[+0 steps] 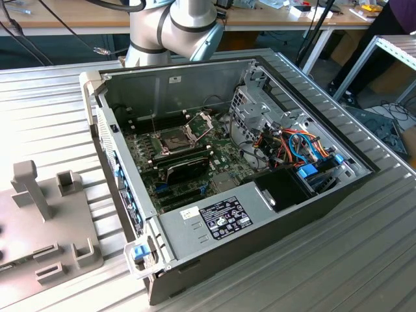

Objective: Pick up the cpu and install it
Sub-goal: 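Pick up the cpu and move it towards the insertion slot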

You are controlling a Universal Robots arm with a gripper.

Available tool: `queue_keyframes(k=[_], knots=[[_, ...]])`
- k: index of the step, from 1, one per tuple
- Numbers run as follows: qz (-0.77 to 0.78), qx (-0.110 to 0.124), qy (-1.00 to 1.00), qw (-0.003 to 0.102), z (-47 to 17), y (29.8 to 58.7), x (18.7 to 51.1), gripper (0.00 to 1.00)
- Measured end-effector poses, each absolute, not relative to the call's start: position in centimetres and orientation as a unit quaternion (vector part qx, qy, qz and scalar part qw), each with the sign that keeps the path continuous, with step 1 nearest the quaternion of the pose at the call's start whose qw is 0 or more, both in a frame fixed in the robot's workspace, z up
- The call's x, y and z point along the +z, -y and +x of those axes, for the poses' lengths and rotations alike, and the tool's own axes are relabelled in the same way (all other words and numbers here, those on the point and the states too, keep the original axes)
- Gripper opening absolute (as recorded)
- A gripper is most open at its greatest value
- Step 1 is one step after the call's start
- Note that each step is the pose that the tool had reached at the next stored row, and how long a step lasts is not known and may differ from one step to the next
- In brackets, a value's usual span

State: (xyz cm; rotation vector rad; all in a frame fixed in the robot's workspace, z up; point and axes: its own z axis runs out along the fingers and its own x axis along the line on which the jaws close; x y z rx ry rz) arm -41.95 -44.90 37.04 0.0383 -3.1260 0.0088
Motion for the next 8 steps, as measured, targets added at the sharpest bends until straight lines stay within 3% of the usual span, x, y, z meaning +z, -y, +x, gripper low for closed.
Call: queue_keyframes(k=[8], knots=[[0.012,0.003,1.0,0.008,-41.93,44.9,37.04,0.55]])
